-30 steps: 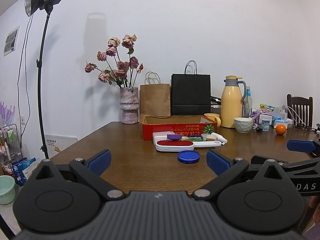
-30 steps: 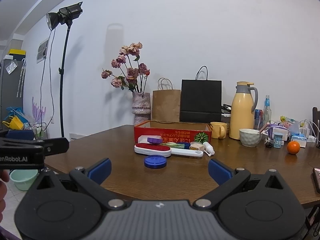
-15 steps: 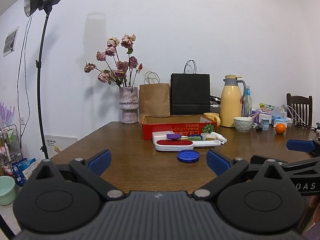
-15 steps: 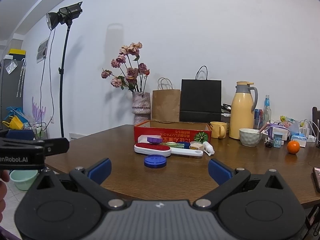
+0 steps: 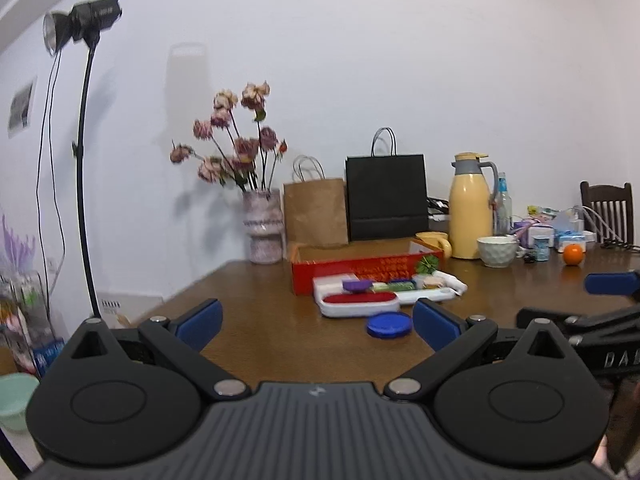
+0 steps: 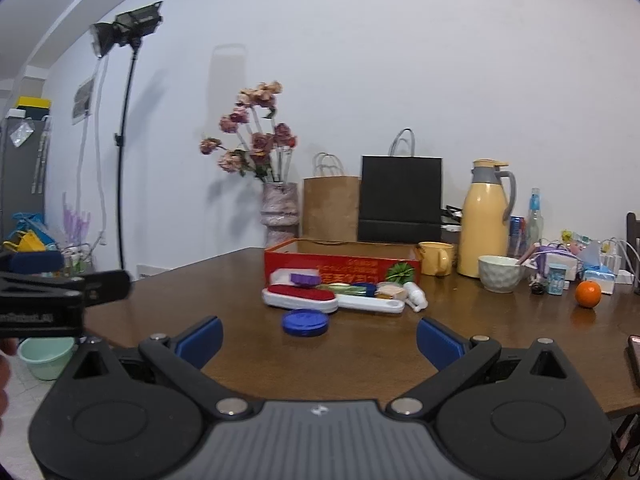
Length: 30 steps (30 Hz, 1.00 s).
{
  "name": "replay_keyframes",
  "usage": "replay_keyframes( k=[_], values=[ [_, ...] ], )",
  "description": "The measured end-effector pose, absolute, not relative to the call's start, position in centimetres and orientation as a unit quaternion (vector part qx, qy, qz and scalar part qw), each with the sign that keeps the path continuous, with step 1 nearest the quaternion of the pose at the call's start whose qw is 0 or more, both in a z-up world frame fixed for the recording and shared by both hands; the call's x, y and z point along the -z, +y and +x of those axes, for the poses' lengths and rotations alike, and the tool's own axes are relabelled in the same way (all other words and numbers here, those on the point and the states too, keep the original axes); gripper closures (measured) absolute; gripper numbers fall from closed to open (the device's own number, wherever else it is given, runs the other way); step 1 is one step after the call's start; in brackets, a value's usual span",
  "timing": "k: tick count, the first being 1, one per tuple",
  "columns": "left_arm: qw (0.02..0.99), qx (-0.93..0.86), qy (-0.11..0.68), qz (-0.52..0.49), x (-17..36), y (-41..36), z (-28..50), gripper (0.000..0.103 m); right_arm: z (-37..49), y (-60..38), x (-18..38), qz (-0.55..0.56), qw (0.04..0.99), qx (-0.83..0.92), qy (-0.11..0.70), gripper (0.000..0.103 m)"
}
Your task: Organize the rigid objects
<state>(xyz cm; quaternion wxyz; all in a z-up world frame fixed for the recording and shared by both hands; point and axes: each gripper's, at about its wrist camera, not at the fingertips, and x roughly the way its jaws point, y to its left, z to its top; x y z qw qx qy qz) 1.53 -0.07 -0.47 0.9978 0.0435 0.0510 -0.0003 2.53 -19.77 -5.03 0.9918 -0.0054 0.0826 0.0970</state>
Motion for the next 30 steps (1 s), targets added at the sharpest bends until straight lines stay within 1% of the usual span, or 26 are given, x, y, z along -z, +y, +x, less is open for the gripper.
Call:
replay_keyframes(
  k=[6,10,14,17,19,21,25,28,30],
  values=[
    [0.998,-0.012,0.054,0.042,0.3,0.0,5.0,0.0,6.3,-20.9,4.3,-0.004,0.994,-0.08,0.076,0.0],
    [0.998,-0.002,0.064,0.026,0.4,0.2,7.8,0.0,9.3,-21.4,4.2,0.002,0.993,-0.084,0.088,0.0],
    [0.995,0.005,0.095,0.006,1.2,0.6,11.4,0.0,12.5,-22.0,4.7,0.022,0.988,-0.106,0.106,0.0],
    [0.992,0.011,0.123,-0.013,2.4,0.8,14.5,0.0,15.0,-23.3,5.5,0.062,0.982,-0.126,0.129,0.0],
    [0.99,0.021,0.137,-0.007,3.1,0.6,16.2,0.0,16.6,-23.9,6.1,0.077,0.977,-0.136,0.148,0.0],
    [0.988,0.033,0.152,0.008,3.3,0.1,17.8,0.0,18.0,-24.0,6.5,0.068,0.973,-0.142,0.167,0.0],
    [0.982,0.056,0.178,-0.016,3.0,0.3,20.5,0.0,20.0,-22.6,6.6,0.024,0.968,-0.18,0.171,0.0],
    [0.978,0.075,0.192,-0.016,3.1,0.2,22.4,0.0,21.9,-21.8,5.9,0.023,0.97,-0.176,0.169,0.003],
    [0.978,0.081,0.194,-0.004,3.5,-0.4,23.3,0.0,23.5,-21.9,5.0,0.032,0.968,-0.182,0.168,0.008]
  ],
)
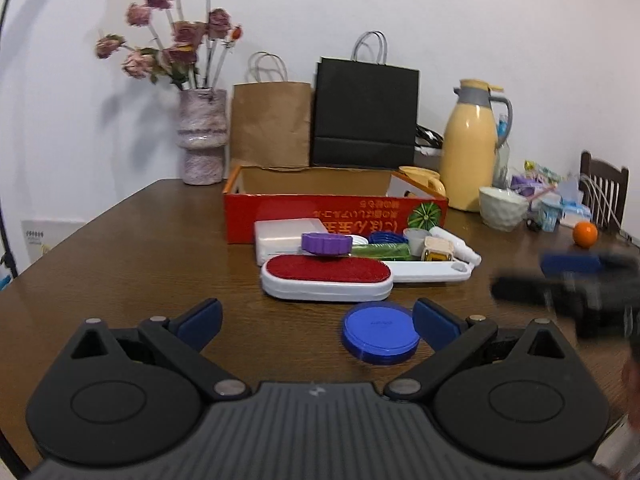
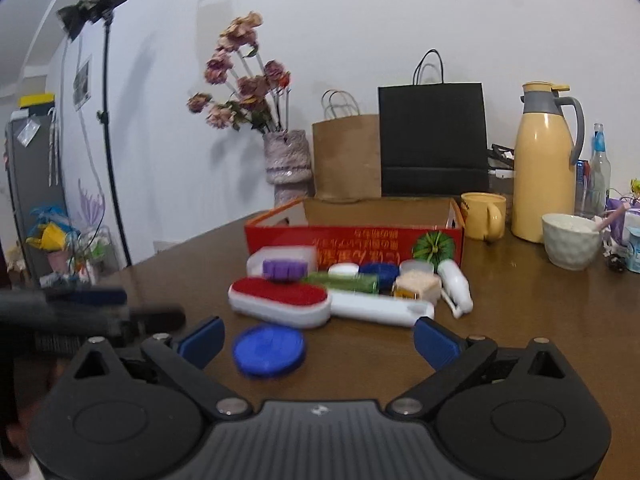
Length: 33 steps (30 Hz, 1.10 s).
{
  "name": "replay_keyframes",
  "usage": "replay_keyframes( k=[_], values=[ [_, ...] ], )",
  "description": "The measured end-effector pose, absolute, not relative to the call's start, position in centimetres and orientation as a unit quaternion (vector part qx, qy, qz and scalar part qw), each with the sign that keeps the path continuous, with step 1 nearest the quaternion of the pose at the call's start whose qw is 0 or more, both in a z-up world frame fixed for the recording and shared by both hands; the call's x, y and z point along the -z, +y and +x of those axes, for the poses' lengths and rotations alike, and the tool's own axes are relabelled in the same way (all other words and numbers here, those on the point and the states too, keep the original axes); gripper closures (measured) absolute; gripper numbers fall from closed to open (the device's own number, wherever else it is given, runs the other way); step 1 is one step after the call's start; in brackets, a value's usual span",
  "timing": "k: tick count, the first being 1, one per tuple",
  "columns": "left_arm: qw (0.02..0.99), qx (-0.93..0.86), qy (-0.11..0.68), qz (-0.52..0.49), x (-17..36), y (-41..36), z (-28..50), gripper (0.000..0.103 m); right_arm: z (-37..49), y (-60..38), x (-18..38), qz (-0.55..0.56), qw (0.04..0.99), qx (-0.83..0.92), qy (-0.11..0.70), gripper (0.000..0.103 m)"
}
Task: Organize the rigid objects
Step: 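Grasp the purple bottle cap with the left tool while the right tool grasps the blue round lid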
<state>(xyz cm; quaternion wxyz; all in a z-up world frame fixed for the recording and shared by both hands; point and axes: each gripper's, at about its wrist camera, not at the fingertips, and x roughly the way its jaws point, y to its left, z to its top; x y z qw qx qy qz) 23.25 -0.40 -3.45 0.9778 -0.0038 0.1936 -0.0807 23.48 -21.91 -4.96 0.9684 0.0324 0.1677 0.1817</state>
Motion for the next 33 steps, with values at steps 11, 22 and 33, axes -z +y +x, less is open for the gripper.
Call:
replay_keyframes(
  k=[11,22,33],
  values=[
    [0.973,0.108,0.205,0.017,1.2,-0.7,29.9,0.006,29.0,-21.1,5.4,0.012,0.958,-0.193,0.214,0.026],
    [0.949,0.128,0.29,0.0,3.1,-0.7,40.4,0.019,29.6,-15.1,8.2,-0.05,0.931,-0.248,0.264,0.025],
    [0.955,0.13,0.267,-0.005,3.0,-0.8,39.2,0.047,30.7,-16.2,8.7,-0.024,0.942,-0.18,0.283,0.038]
  ],
)
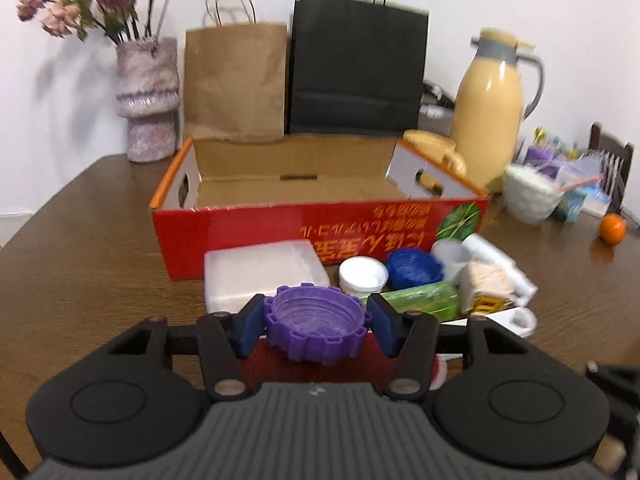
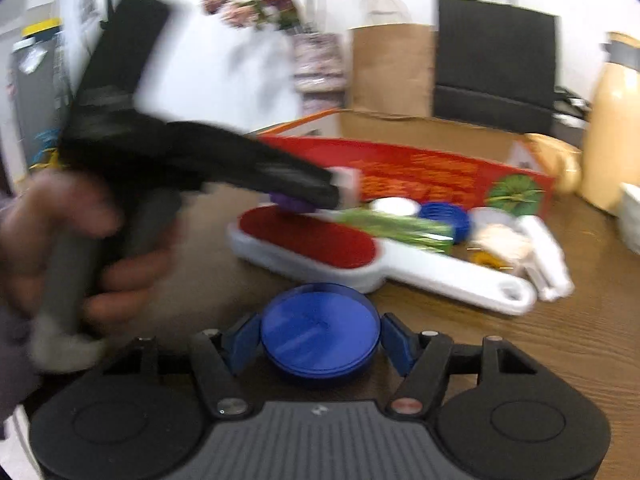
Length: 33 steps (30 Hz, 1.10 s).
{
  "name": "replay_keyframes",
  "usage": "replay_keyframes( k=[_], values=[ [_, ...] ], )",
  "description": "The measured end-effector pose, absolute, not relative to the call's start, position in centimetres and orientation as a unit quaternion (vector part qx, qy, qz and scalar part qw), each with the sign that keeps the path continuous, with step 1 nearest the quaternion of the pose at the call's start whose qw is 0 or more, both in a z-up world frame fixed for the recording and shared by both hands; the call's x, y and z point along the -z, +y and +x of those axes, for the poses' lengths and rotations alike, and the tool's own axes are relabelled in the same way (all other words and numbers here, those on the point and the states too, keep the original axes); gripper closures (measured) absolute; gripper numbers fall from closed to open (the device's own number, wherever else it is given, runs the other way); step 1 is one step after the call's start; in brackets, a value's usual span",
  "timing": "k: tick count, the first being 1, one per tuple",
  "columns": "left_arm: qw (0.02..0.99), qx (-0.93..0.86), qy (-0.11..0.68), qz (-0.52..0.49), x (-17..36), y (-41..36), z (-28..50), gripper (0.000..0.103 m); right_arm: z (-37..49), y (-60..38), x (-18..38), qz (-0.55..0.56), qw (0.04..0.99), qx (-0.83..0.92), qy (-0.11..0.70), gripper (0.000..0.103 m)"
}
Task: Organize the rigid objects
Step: 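Grasp the purple bottle cap with the left tool while the right tool grasps the blue round lid, then carry the cap and lid into the cardboard box and open both tools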
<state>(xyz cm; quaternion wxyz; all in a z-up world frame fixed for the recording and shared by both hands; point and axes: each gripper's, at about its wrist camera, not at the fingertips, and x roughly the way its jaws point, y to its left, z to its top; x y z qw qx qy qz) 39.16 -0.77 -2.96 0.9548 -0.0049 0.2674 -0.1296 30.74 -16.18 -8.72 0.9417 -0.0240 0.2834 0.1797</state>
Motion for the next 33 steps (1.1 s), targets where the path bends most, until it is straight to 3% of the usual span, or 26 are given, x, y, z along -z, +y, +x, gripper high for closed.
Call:
replay_keyframes(
  k=[14,24,33],
  values=[
    [0.974,0.099,0.203,-0.011,-2.0,1.4,26.9,0.047,25.0,-20.1,4.7,-0.017,0.964,-0.143,0.221,0.038],
    [0.986,0.078,0.141,-0.031,-4.2,1.6,14.0,0.047,13.5,-20.6,1.8,-0.029,0.978,-0.149,0.146,0.038],
    [0.989,0.076,0.12,-0.046,-5.4,2.4,12.8,0.047,12.1,-21.2,0.9,-0.017,0.98,-0.153,0.126,0.038]
  ],
)
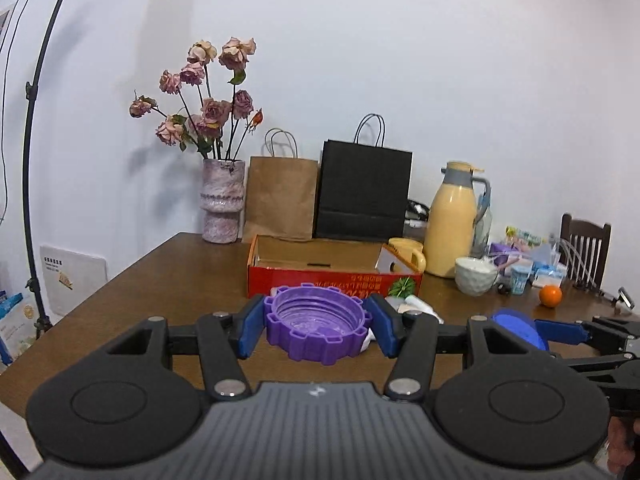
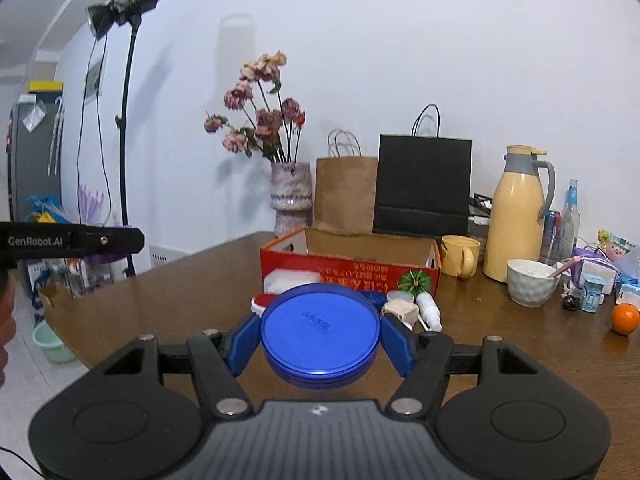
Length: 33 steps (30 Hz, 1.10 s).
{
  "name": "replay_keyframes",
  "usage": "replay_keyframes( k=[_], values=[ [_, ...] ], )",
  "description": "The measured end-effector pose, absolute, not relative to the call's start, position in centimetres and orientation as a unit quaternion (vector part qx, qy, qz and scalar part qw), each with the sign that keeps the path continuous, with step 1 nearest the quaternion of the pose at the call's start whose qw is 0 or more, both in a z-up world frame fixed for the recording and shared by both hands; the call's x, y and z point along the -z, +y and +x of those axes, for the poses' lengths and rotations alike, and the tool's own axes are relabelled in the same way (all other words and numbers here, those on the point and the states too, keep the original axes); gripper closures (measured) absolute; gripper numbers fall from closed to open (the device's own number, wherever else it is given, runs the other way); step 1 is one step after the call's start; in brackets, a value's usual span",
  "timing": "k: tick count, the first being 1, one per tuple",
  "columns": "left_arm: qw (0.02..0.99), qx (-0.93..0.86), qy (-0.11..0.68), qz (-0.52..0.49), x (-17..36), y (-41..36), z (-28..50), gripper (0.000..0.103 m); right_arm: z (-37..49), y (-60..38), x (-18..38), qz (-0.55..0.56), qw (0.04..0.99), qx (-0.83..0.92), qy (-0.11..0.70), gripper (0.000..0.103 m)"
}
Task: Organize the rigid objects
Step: 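Carry the cap and lid into the cardboard box and open both tools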
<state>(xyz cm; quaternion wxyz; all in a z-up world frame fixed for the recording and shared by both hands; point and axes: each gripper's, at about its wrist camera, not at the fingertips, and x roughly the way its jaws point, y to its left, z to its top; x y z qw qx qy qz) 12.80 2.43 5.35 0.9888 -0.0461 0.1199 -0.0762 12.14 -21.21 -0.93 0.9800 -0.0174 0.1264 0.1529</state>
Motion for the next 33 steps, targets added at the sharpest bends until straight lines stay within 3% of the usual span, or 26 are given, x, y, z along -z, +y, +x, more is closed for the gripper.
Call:
replay_keyframes(
  k=[5,11,20,26,33],
  values=[
    [0.986,0.097,0.122,-0.058,-7.4,3.1,16.5,0.047,14.9,-22.3,-1.8,-0.007,0.979,-0.171,0.111,0.038],
    [0.971,0.156,0.15,-0.097,-13.3,4.1,25.5,0.047,22.6,-24.4,-8.1,0.002,0.975,-0.202,0.091,0.038],
    [0.971,0.112,0.203,-0.051,-19.8,2.7,42.2,0.047,40.2,-25.8,-15.8,0.037,0.962,-0.199,0.183,0.038],
    [0.949,0.086,0.295,-0.074,-16.6,2.6,55.2,0.047,52.9,-25.6,-14.3,0.027,0.951,-0.158,0.263,0.038],
    [0.913,0.042,0.402,-0.061,-6.2,1.1,65.6,0.047,64.9,-24.2,-4.0,0.032,0.922,-0.094,0.373,0.038]
  ],
)
